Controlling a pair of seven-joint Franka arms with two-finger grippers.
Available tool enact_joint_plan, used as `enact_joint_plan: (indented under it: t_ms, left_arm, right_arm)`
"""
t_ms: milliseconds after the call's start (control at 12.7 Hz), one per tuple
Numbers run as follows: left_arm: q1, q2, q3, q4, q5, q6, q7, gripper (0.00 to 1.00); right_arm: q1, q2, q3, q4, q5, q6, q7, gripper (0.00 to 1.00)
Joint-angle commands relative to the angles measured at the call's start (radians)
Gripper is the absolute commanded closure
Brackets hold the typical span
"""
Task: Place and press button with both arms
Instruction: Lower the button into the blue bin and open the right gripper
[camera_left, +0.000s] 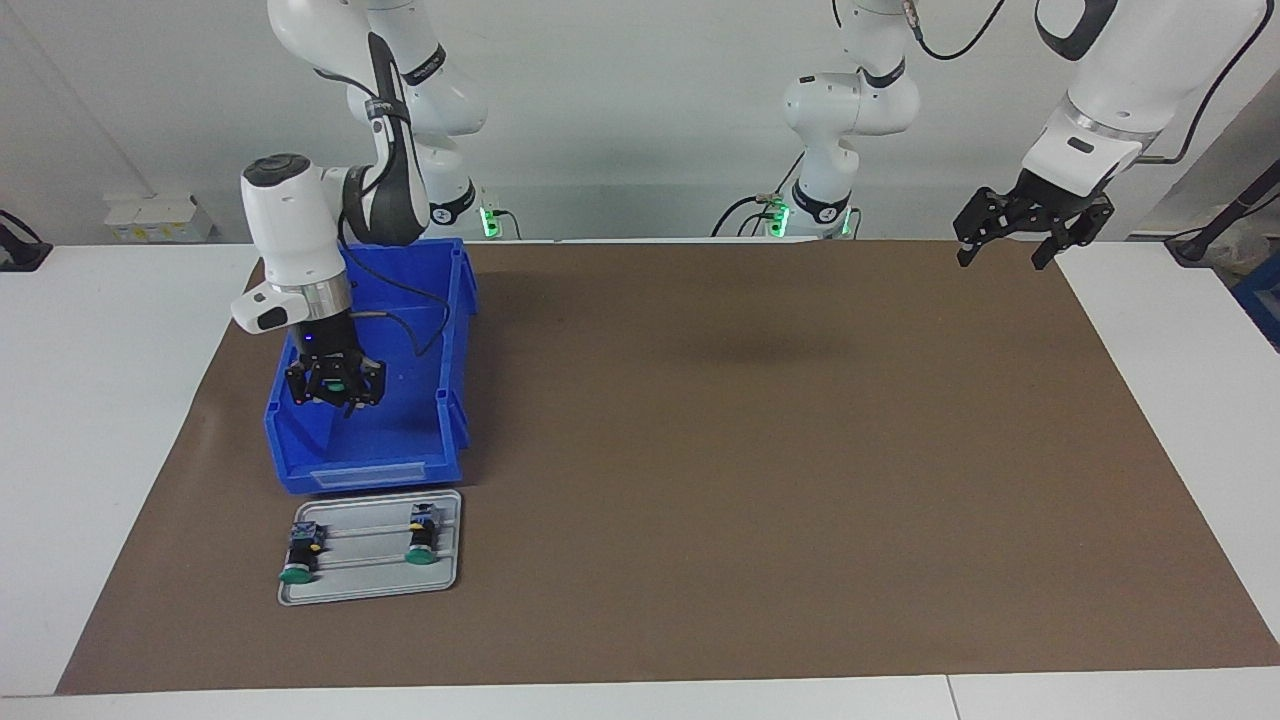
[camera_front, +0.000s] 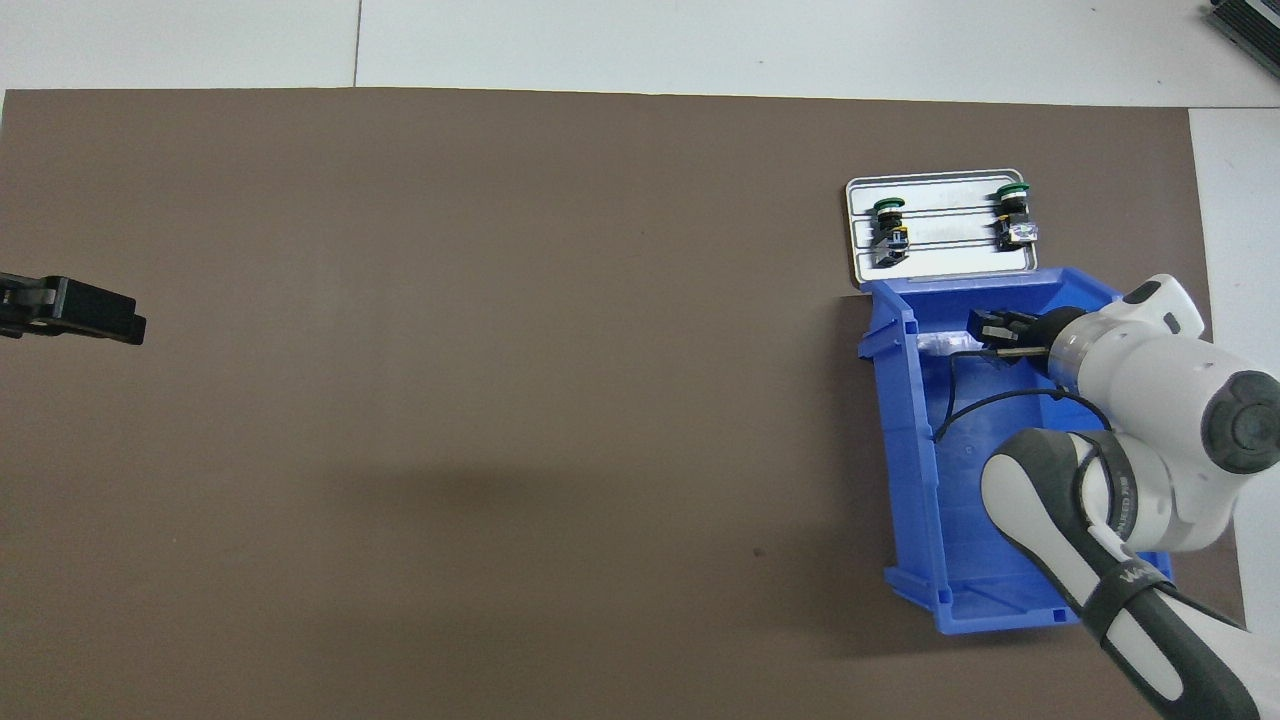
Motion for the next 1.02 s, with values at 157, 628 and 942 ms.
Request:
enact_joint_plan:
  t_ms: [157,628,942]
  left_arm:
    - [0.009,-0.026,-0.009,-0.028,0.019,0.002,0.005,0.00]
    - [0.009,-0.026,-0.009,-0.028,0.019,0.002,0.005,0.00]
    - [0.009,-0.026,-0.009,-0.028,0.019,0.002,0.005,0.00]
  right_arm:
    - [0.000,0.021,0.010,-0.078,0.025,0.125,0.048,1.00]
    - [0.017,0.055,0.010,-0.118,0.025,0.203,0.069,0.94]
    - [0.016,0.048,0.008,-0.109,0.025,0.195,0.068,0.38]
